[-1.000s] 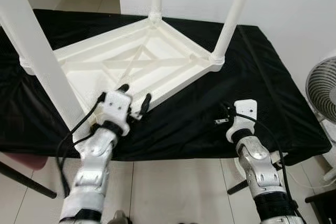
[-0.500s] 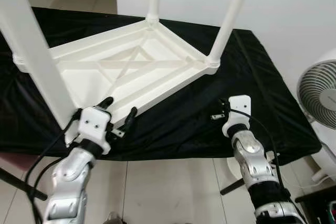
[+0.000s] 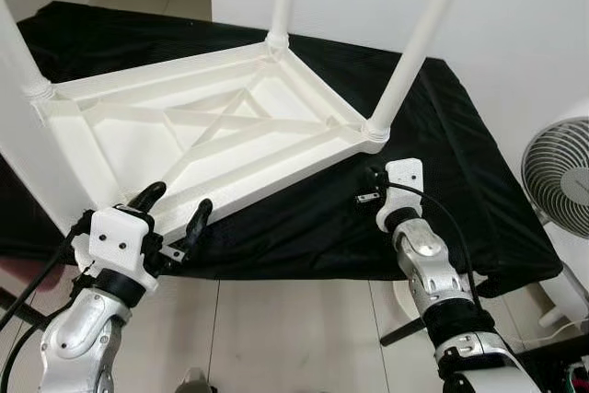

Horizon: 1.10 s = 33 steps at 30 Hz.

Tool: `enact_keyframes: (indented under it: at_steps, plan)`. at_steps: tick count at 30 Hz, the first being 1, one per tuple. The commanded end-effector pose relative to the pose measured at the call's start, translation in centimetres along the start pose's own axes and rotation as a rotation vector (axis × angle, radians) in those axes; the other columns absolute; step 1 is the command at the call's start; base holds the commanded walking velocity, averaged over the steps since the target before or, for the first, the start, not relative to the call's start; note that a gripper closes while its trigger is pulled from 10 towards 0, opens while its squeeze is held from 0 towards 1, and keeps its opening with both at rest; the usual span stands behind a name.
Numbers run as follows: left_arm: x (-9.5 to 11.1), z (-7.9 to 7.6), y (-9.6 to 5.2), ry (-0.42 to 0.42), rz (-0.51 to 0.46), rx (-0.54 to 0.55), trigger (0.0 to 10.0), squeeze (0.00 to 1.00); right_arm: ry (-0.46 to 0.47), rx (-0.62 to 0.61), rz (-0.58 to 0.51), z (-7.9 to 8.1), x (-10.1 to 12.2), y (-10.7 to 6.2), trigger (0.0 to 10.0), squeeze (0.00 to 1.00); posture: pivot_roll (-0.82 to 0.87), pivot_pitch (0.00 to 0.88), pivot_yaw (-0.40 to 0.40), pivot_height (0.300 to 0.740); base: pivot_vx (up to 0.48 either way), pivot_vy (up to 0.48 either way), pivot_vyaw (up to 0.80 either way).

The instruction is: Building children table

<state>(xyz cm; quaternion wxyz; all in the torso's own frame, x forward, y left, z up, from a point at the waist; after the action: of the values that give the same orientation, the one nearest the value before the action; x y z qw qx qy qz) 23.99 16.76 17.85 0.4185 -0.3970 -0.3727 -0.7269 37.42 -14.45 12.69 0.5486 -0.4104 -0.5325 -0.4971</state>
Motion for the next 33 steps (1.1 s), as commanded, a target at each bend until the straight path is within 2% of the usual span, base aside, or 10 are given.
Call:
enact_keyframes:
  at_steps: [1,6,11,14,15,18,19,22,26,33]
  plan:
    - [1.1,-1.3,0.4,0.007,-0.026,-0.047,10.0,0.00,-0.003,0.017,0.007,0.3,-0.3,0.1,10.0,0.00,0.38,0.087,-0.149,0.740,0.000,0.000,0.00]
    - [1.6,-1.8,0.5,0.010,-0.031,-0.075,10.0,0.00,-0.001,0.026,0.003,0.5,-0.3,0.3,10.0,0.00,0.38,0.087,-0.149,0.740,0.000,0.000,0.00]
    - [1.4,-2.7,-1.3,-0.031,0.010,-0.186,10.0,0.00,0.000,0.015,0.002,0.2,-0.5,0.2,10.0,0.00,0.38,0.096,-0.133,0.740,0.000,0.000,0.00]
    - [1.1,-2.5,-1.7,-0.027,0.026,-0.179,10.0,0.00,0.001,0.013,0.003,0.1,-0.6,0.2,10.0,0.00,0.39,0.100,-0.133,0.740,0.000,0.000,0.00]
    - [0.1,-1.3,-2.7,-0.020,0.086,-0.151,10.0,0.00,0.002,0.014,0.003,0.2,-0.6,0.4,10.0,0.00,0.40,0.105,-0.138,0.740,0.000,0.000,0.00]
    - [-0.5,-0.6,-3.3,-0.004,0.118,-0.131,10.0,0.00,0.003,0.016,0.004,0.3,-0.6,0.5,10.0,0.00,0.40,0.105,-0.138,0.740,0.000,0.000,0.00]
    - [-1.4,1.1,-4.4,0.021,0.179,-0.097,10.0,0.00,0.008,0.027,0.002,0.7,-0.6,0.8,10.0,0.00,0.41,0.108,-0.139,0.740,0.000,0.000,0.00]
    - [-1.8,2.0,-4.8,0.049,0.203,-0.077,10.0,0.00,0.009,0.032,0.001,0.8,-0.5,0.8,10.0,0.00,0.41,0.111,-0.141,0.740,0.000,0.000,0.00]
    - [-2.3,5.1,-6.5,0.116,0.280,-0.053,10.0,0.00,0.010,0.038,0.001,1.1,-0.6,1.0,10.0,0.00,0.42,0.113,-0.144,0.740,0.000,0.000,0.00]
    - [-2.1,7.6,-7.3,0.192,0.324,-0.047,10.0,0.00,0.010,0.036,-0.002,1.0,-0.6,1.0,10.0,0.00,0.41,0.111,-0.140,0.740,0.000,0.000,0.00]
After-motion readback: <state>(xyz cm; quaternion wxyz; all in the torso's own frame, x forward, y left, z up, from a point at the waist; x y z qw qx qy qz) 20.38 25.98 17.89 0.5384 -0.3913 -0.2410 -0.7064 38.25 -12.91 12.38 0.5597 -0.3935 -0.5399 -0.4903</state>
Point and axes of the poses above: a point about 5 cm out from each wrist's last joint towards the gripper, its own y axis pointing out of the wrist towards the gripper, its own x axis along the axis of the wrist's last joint, z = x × y, the point moved 3 cm from there along y, pointing out of the wrist towards the gripper, and after that the axes turned 12 degrees about y, right-handed, at the moved point
